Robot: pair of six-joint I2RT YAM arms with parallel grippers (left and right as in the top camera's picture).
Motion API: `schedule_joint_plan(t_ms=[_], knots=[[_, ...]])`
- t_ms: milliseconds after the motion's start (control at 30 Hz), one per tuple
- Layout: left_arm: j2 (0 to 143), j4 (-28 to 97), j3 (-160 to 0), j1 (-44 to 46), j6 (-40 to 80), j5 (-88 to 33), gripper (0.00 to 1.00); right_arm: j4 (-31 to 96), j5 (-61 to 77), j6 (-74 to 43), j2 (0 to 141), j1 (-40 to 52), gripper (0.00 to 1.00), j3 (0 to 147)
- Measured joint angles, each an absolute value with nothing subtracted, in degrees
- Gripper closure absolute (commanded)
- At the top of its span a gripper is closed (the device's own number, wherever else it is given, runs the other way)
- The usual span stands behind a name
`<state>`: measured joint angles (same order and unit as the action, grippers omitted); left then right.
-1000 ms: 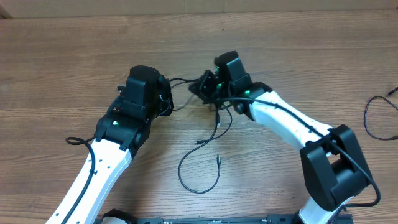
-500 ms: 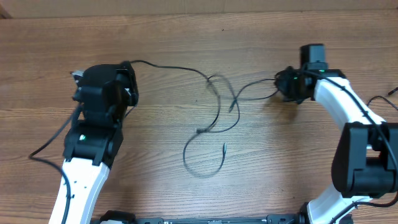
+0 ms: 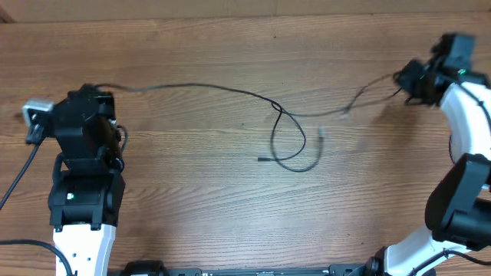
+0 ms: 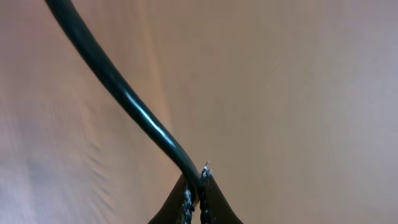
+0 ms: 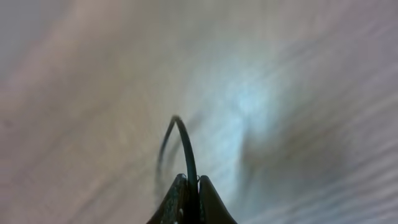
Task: Untangle cables
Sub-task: 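Pull both grippers apart, stretching the cable left and right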
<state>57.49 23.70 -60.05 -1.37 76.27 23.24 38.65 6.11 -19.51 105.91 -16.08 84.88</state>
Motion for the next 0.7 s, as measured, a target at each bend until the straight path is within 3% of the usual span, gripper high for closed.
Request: schedule_joint_plan(t_ms=[500,700], knots=[[58.1,43.4,-60.2,-3.4,74.6,39.9,0.96,34.8,4.4,-5.9,105.8,-19.0,0.96,126.8],[62.5,45.9,-60.2,-3.4,74.6,41.1,0.96,31.6,5.0,-4.8,104.3,-19.0,0.96,133.7]])
